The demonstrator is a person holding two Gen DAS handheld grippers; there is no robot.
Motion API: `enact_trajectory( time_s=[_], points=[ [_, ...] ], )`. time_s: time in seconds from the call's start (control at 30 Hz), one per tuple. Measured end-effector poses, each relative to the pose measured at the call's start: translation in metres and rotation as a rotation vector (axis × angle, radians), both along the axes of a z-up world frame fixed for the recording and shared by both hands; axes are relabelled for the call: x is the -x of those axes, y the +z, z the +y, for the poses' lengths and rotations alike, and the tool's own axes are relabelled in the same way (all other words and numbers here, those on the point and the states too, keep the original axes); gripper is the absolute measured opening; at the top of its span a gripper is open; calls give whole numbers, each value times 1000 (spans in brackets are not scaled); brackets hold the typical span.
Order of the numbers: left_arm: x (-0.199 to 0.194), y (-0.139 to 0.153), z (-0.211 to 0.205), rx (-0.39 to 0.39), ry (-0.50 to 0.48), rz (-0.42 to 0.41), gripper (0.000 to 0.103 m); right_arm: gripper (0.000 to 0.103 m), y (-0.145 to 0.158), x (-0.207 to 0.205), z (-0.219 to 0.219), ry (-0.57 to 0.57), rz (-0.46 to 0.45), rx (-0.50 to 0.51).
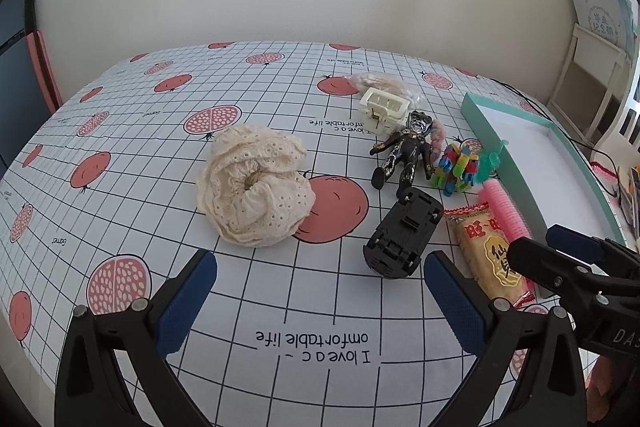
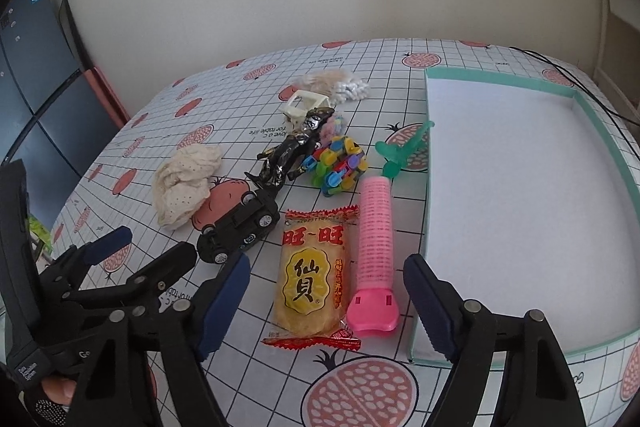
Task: Organize objects
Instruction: 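Move both tools toward the pink roller and black toy car, then grasp the pink roller with the right tool while the left tool grasps the black car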
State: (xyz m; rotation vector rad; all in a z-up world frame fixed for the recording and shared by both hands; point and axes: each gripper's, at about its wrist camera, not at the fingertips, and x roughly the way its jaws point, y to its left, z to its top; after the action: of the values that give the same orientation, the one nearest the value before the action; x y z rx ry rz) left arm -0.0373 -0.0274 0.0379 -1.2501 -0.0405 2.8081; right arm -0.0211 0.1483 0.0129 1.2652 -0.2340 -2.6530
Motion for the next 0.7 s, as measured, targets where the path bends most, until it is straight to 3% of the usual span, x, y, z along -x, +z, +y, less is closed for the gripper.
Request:
enact_trajectory(
  time_s=[0.43, 0.7],
  points=[
    [8, -1, 7, 2, -32, 1, 103, 54, -4, 3, 5, -23, -24, -58],
    [15, -1, 19, 30, -60, 7, 103, 49, -4, 4, 9, -42, -33, -87]
  ],
)
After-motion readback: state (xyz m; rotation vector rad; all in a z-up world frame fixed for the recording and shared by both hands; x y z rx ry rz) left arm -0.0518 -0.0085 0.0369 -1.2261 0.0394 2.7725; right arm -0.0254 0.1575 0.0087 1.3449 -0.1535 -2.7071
